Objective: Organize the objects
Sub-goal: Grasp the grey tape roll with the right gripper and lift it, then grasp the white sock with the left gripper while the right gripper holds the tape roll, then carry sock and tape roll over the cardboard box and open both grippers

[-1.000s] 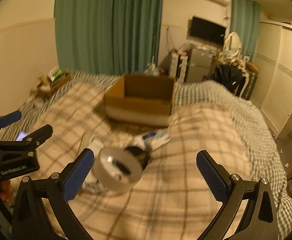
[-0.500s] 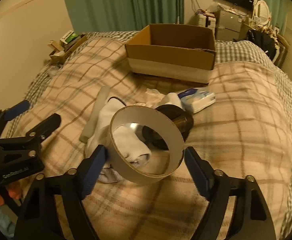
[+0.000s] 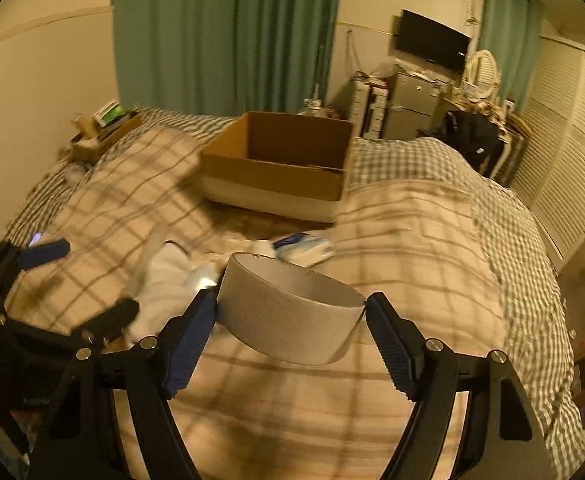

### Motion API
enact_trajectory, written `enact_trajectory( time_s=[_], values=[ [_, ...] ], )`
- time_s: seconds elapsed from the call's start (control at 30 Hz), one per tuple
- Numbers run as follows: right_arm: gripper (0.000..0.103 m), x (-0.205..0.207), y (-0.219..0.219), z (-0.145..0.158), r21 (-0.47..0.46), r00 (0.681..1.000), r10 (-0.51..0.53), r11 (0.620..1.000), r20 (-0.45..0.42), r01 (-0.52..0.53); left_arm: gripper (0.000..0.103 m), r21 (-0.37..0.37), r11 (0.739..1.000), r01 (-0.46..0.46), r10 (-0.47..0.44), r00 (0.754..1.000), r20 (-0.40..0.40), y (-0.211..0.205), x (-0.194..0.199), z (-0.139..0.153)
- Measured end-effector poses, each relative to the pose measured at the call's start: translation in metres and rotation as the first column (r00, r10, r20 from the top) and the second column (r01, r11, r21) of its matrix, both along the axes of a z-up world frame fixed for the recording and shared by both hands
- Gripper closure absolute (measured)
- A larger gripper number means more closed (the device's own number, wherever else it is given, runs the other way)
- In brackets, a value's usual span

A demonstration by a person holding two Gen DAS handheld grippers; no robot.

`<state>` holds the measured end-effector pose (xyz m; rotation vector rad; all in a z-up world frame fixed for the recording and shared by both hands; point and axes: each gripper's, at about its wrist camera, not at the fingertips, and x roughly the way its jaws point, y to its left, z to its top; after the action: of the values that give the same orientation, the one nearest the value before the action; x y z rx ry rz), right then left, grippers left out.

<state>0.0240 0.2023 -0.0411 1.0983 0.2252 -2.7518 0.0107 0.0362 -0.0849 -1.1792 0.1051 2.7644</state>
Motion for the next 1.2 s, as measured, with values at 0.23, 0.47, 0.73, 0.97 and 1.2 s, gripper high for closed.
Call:
enact_trajectory(
  time_s=[0.23,0.47,0.73,0.97,1.2],
  values=[
    [0.026,0.004,0.024,-0.003,-0.013,0.999,-0.042,0.999,-0.001,0.042,0.03,-0.037,0.995,0.094,-0.089,0.989,0.121,0.036,-0.016,-0.034],
    [0.026,0.007,0.023,0.004,-0.018,0.999,-0.038,0.999,-0.021,0.038,0.06,-0.027,0.994,0.107,-0.104,0.992,0.074,0.037,-0.003,-0.019],
    [0.027,0.008,0.018,0.046,0.001,0.993,-0.013,1.0,-0.117,0.013,0.064,0.042,0.994,0.097,-0.093,0.992,-0.09,0.019,-0.006,0.055],
    [0.027,-0.029,0.002,0.1,0.059,0.973,0.038,0.998,-0.229,-0.025,0.064,0.058,0.994,0.097,-0.087,0.984,-0.159,0.006,-0.056,0.104],
    [0.027,-0.113,-0.012,0.141,0.062,0.958,0.06,0.997,-0.28,-0.044,0.064,0.034,0.997,0.067,-0.059,0.978,-0.198,-0.001,-0.138,0.132]
  ],
)
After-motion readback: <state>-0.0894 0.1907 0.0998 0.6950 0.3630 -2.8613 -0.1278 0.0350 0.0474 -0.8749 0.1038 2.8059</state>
